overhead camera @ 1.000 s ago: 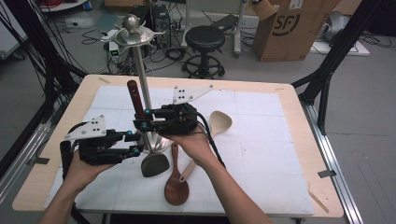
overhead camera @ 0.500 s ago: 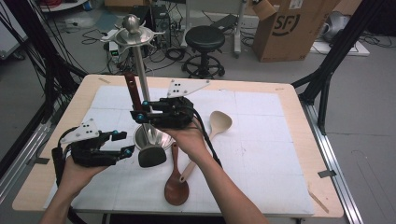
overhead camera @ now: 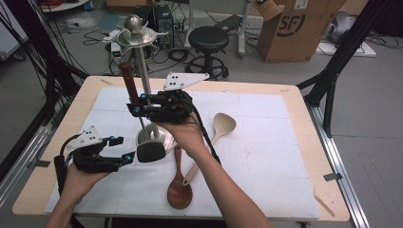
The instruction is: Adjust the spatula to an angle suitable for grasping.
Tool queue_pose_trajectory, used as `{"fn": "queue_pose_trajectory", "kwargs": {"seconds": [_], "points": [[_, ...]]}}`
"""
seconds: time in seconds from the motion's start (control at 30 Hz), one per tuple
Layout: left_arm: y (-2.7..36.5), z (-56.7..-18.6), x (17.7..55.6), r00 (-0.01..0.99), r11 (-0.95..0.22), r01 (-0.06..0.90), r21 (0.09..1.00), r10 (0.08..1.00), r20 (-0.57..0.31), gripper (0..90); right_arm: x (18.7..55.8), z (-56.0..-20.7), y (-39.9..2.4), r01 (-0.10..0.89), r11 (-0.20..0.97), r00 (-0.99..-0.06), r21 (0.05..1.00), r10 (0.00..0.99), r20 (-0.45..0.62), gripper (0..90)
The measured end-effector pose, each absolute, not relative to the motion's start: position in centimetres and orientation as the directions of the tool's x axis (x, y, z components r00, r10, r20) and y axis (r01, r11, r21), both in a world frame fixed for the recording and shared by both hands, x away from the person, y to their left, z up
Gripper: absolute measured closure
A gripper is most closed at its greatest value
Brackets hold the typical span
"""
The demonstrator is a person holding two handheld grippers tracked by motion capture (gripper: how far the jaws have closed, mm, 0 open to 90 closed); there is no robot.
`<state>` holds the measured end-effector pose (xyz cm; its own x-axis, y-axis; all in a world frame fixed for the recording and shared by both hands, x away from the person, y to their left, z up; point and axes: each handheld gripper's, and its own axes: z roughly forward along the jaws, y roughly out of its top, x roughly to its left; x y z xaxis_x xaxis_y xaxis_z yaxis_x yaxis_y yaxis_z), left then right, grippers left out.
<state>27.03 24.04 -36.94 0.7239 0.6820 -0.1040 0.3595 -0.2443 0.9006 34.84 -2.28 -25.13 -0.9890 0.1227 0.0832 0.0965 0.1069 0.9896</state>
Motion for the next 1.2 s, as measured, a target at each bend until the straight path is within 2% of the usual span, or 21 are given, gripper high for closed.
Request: {"fn": "queue_pose_trajectory", "kwargs": {"seconds": [0.47,1.2], "points": [[24.0,-37.7,27.2,0.716,-0.248,0.374,0.894,0.689,-0.108,24.1,35.5,-23.2,-1.5,0.097,0.093,-0.981,0.991,0.174,0.08,72.9],[24.1,-37.7,27.2,0.717,-0.245,0.371,0.896,0.689,-0.108,23.9,35.7,-22.7,-1.0,0.103,0.1,-0.964,0.99,0.257,0.074,72.8]]}}
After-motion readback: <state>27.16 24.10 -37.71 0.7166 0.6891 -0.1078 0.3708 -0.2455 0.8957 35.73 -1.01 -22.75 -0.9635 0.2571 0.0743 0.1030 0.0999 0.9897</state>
